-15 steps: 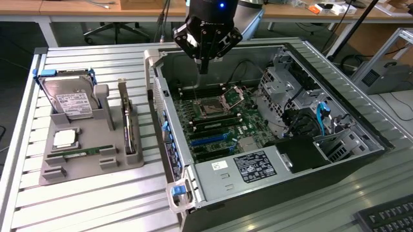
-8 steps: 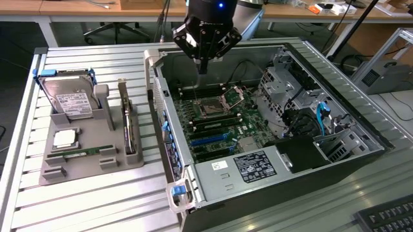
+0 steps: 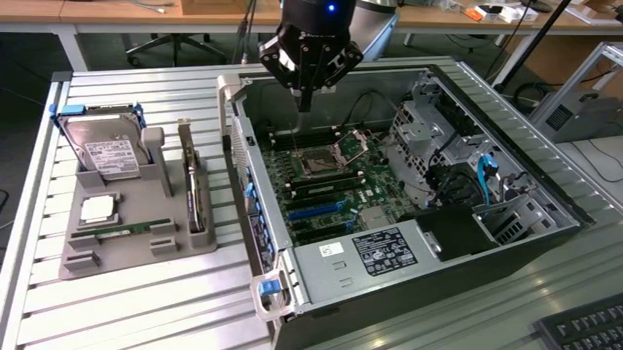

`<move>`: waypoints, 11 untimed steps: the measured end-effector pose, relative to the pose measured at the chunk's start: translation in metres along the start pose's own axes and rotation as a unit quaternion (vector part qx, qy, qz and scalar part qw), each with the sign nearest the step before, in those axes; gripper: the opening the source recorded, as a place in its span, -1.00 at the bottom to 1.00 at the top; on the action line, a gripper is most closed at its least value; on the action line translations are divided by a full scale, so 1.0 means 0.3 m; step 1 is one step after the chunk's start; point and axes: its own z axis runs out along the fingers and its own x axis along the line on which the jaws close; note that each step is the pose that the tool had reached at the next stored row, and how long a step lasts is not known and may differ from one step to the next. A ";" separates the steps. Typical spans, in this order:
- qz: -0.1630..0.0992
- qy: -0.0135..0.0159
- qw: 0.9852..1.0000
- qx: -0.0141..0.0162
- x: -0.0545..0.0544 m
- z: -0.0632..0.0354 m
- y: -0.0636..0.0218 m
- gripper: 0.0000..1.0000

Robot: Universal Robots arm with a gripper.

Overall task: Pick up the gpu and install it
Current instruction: 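Reach for the gpu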

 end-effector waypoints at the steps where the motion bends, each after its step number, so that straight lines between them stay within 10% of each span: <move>1: 0.000 0.000 1.000 0.000 0.001 0.000 0.000 -0.80; 11: 0.000 0.000 1.000 0.000 0.010 0.000 -0.001 -0.80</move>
